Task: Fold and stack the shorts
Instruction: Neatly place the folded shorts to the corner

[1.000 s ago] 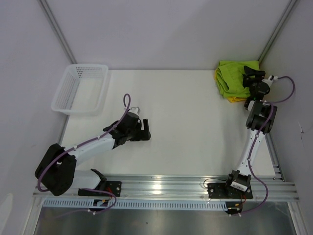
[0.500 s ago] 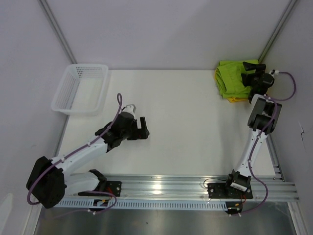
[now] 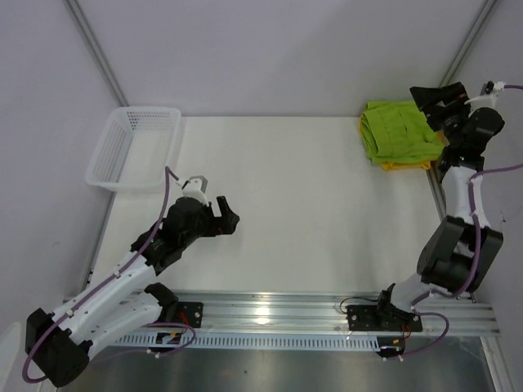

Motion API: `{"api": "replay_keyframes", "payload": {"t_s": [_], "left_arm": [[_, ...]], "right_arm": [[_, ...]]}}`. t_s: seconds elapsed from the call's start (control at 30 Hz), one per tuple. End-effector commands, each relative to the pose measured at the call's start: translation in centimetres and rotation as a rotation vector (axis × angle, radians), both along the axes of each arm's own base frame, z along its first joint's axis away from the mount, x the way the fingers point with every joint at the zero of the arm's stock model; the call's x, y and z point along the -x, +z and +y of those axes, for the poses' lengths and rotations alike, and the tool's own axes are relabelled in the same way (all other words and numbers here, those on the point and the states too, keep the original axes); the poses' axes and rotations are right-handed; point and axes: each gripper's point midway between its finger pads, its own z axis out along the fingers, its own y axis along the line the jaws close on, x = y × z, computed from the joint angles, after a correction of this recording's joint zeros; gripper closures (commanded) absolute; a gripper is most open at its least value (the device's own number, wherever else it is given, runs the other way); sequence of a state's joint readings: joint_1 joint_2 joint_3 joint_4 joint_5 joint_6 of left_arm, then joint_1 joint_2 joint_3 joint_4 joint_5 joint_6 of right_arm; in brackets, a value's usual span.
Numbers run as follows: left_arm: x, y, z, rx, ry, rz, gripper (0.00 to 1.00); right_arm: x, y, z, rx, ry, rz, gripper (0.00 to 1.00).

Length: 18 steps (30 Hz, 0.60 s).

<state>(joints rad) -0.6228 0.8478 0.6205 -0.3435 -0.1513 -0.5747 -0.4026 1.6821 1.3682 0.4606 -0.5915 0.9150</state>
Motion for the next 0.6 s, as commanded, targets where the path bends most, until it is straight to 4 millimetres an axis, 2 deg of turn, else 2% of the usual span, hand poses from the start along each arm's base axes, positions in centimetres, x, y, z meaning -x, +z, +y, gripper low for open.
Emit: {"api": "replay_keyframes", "payload": {"t_s": [0.0,0.03,0.1,0.13,0.2,0.23,0.27,0.3,0.33,0.37,0.43,0.47,0.5,0.57], "left_arm": [[0.3,0.3,1.2,-0.002,0.036,-0.055,0.01],[0.6,-0.1,1.5,0.011,0.043,-0.071,0.01],[0.7,0.1,1.6,0.033,0.044,-0.102,0.01],[0.9,-0.5,1.9,0.037,0.047,-0.117,0.01],[1.1,-0.9,2.3,0.037,0.055,-0.135,0.01],[1.2,-1.3,2.6,0.026,0.055,-0.142,0.01],[1.3,-0.7,2.8,0.037,0.060,-0.171,0.01],[1.4,-1.0,3.1,0.032,0.061,-0.176,0.01],[1.4,-0.9,3.4,0.024,0.068,-0.193,0.01],[1.7,-1.3,3.7,0.025,0.066,-0.209,0.01],[1.8,-1.0,3.9,0.036,0.065,-0.245,0.01],[2.1,-2.0,4.1,0.030,0.063,-0.239,0.01],[2.2,-1.3,4.1,0.053,0.060,-0.272,0.01],[2.5,-1.3,3.9,0.068,0.041,-0.290,0.01]], "right_arm": [[5.2,-1.4,5.6,0.221,0.061,0.067,0.01],[6.6,-3.6,6.7,0.227,0.072,0.107,0.00],[8.8,-4.2,8.6,0.263,0.062,0.103,0.00],[11.3,-4.9,11.0,0.289,0.096,0.086,0.01],[13.5,-5.7,12.6,0.318,0.096,0.074,0.01],[15.7,-4.8,14.8,0.350,0.133,0.015,0.01],[16.8,-7.6,15.5,0.360,0.149,0.050,0.00],[17.9,-8.3,16.2,0.377,0.159,0.045,0.00],[19.3,-9.1,18.0,0.407,0.205,0.032,0.00],[20.9,-10.8,18.0,0.422,0.192,0.042,0.00],[23.2,-11.3,19.0,0.455,0.209,0.000,0.01],[23.6,-12.5,18.7,0.464,0.185,0.029,0.00],[24.2,-14.5,18.8,0.479,0.197,0.060,0.00],[25.3,-15.7,18.8,0.508,0.191,0.057,0.01]]}}
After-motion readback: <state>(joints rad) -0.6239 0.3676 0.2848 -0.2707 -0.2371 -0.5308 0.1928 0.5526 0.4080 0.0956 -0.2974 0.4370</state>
